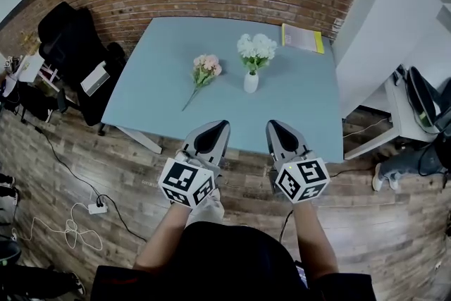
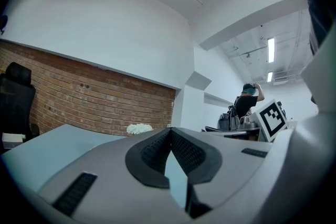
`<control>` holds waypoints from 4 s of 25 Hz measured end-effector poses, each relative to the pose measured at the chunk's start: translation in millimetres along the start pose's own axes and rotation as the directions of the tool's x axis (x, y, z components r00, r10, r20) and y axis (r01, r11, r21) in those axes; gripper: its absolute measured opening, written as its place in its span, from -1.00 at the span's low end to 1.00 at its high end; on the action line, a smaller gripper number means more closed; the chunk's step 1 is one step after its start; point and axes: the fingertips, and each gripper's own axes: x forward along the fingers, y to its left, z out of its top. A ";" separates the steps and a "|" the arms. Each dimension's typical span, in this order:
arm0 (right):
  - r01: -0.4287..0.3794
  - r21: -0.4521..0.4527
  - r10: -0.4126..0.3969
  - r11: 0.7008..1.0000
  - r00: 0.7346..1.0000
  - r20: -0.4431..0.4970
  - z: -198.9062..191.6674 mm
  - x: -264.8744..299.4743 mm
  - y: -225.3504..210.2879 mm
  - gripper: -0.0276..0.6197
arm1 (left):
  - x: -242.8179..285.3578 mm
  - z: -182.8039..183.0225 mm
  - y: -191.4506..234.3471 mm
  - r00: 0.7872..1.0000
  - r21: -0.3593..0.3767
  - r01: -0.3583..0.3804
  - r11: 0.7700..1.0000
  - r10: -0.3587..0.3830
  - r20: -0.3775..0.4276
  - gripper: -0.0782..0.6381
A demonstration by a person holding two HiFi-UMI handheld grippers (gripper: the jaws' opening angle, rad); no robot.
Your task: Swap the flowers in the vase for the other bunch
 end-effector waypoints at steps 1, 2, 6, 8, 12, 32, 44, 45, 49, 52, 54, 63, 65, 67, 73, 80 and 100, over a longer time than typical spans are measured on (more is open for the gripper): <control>0.004 0.001 -0.004 1.000 1.000 -0.001 0.7 3.8 -1.7 -0.88 | 3.4 0.7 3.8 1.000 -0.003 0.002 1.000 -0.002 0.000 -0.76; 0.008 0.001 -0.008 1.000 1.000 -0.002 1.4 7.5 -3.4 -0.88 | 6.9 1.5 7.4 1.000 -0.006 0.004 1.000 -0.004 0.001 -0.76; 0.028 0.003 -0.028 1.000 1.000 -0.006 5.2 21.1 -9.2 -0.88 | 19.5 6.1 18.3 1.000 -0.016 0.028 0.999 -0.028 0.007 -0.76; 0.040 0.001 -0.040 0.999 0.999 -0.006 7.4 28.2 -11.8 -0.88 | 25.3 8.2 24.4 0.999 -0.017 0.040 0.999 -0.040 0.007 -0.76; 0.062 -0.006 -0.062 0.998 0.998 -0.012 12.1 43.8 -16.2 -0.88 | 34.5 12.7 41.5 0.998 -0.018 0.058 0.998 -0.057 0.004 -0.76; 0.150 -0.029 -0.150 0.988 0.989 -0.014 26.7 122.1 -21.2 -0.88 | 66.3 23.5 122.8 0.988 -0.048 0.152 0.987 -0.152 0.001 -0.76; 0.180 -0.034 -0.181 0.983 0.983 -0.025 24.2 152.0 -19.8 -0.88 | 78.6 23.0 155.8 0.985 -0.072 0.173 0.982 -0.173 0.006 -0.76; 0.184 -0.035 -0.185 0.982 0.982 -0.026 24.5 152.4 -20.3 -0.88 | 79.4 22.9 156.6 0.984 -0.073 0.176 0.982 -0.176 0.006 -0.76; 0.195 -0.038 -0.196 0.980 0.980 -0.029 25.7 154.0 -24.7 -0.88 | 83.7 21.2 156.9 0.983 -0.079 0.184 0.980 -0.184 0.003 -0.76; 0.201 -0.040 -0.202 0.979 0.979 -0.031 25.1 154.0 -29.3 -0.88 | 88.2 18.8 155.5 0.982 -0.082 0.189 0.979 -0.190 0.000 -0.76; 0.202 -0.038 -0.203 0.979 0.979 -0.030 24.1 154.5 -32.3 -0.88 | 90.8 17.5 155.1 0.981 -0.082 0.191 0.978 -0.192 -0.003 -0.76; 0.193 -0.018 -0.194 0.981 0.981 -0.030 22.1 166.6 -50.8 -0.88 | 110.5 18.1 159.2 0.983 -0.072 0.181 0.981 -0.182 -0.012 -0.76; 0.189 -0.016 -0.189 0.982 0.981 -0.033 21.6 169.2 -56.7 -0.88 | 116.7 18.5 158.9 0.984 -0.070 0.177 0.982 -0.178 -0.011 -0.76; 0.186 -0.015 -0.186 0.982 0.982 -0.035 22.0 172.0 -62.7 -0.88 | 122.8 18.3 157.5 0.984 -0.066 0.177 0.982 -0.179 -0.015 -0.76; 0.169 -0.017 -0.169 0.986 0.985 -0.018 33.2 187.4 -77.9 -0.88 | 141.0 22.8 161.1 0.985 -0.054 0.168 0.984 -0.169 -0.015 -0.76; 0.143 -0.020 -0.144 0.989 0.990 -0.015 40.1 207.2 -97.8 -0.88 | 167.3 29.0 169.1 0.989 -0.041 0.147 0.988 -0.148 -0.006 -0.76; 0.097 0.000 -0.097 0.995 0.994 -0.040 38.8 238.9 -160.5 -0.88 | 234.2 28.1 173.6 0.993 -0.021 0.111 0.994 -0.112 -0.030 -0.76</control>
